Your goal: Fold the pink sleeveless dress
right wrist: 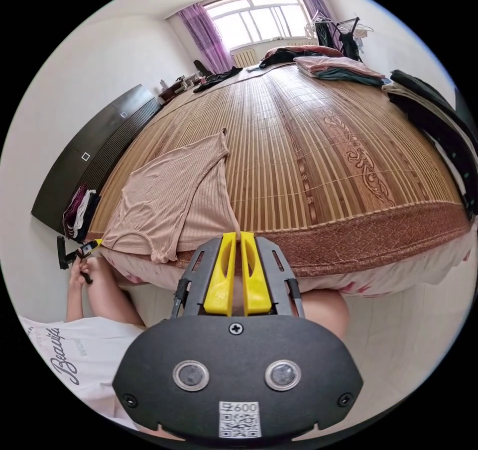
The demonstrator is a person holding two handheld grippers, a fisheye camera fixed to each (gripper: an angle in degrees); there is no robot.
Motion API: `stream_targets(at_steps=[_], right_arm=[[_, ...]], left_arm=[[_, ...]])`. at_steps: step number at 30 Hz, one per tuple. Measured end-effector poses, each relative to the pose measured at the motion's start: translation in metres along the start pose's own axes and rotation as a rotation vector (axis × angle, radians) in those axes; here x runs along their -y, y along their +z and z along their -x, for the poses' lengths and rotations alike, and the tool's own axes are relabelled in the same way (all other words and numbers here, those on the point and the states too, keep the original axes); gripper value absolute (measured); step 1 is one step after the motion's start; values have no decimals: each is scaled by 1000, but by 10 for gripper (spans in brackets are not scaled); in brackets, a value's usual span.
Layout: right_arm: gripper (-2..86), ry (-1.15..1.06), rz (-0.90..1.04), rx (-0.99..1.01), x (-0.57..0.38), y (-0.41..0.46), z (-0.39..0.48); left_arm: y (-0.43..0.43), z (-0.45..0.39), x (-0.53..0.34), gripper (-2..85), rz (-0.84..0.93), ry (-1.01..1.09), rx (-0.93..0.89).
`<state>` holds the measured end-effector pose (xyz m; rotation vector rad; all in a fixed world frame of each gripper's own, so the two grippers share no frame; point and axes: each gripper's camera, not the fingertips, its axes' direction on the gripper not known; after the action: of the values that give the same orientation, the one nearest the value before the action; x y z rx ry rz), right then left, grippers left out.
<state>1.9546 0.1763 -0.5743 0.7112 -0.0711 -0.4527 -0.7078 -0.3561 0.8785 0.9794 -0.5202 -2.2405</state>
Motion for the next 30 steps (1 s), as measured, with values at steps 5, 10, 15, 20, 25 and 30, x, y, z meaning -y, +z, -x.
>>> stream_targets(at_steps=[5, 10, 15, 20, 25, 30], right_arm=[[-1, 47, -49, 99, -13, -5, -10], [19, 70, -145, 35, -35, -18, 4], [6, 15, -213, -123, -47, -29, 42], [-7, -109, -320, -153, -63, -32, 82], [-8, -234, -370, -254, -82, -5, 120], [-8, -194, -264, -319, -85, 26, 110]], left_arm=[[-8, 14, -15, 26, -44, -47, -90], [-13, 2, -31, 47, -64, -23, -92], [-11, -21, -44, 26, -122, 20, -156], [0, -71, -55, 6, -148, 164, -137], [29, -123, -92, 2, -218, 317, 243], [43, -144, -107, 1, -202, 323, 330]])
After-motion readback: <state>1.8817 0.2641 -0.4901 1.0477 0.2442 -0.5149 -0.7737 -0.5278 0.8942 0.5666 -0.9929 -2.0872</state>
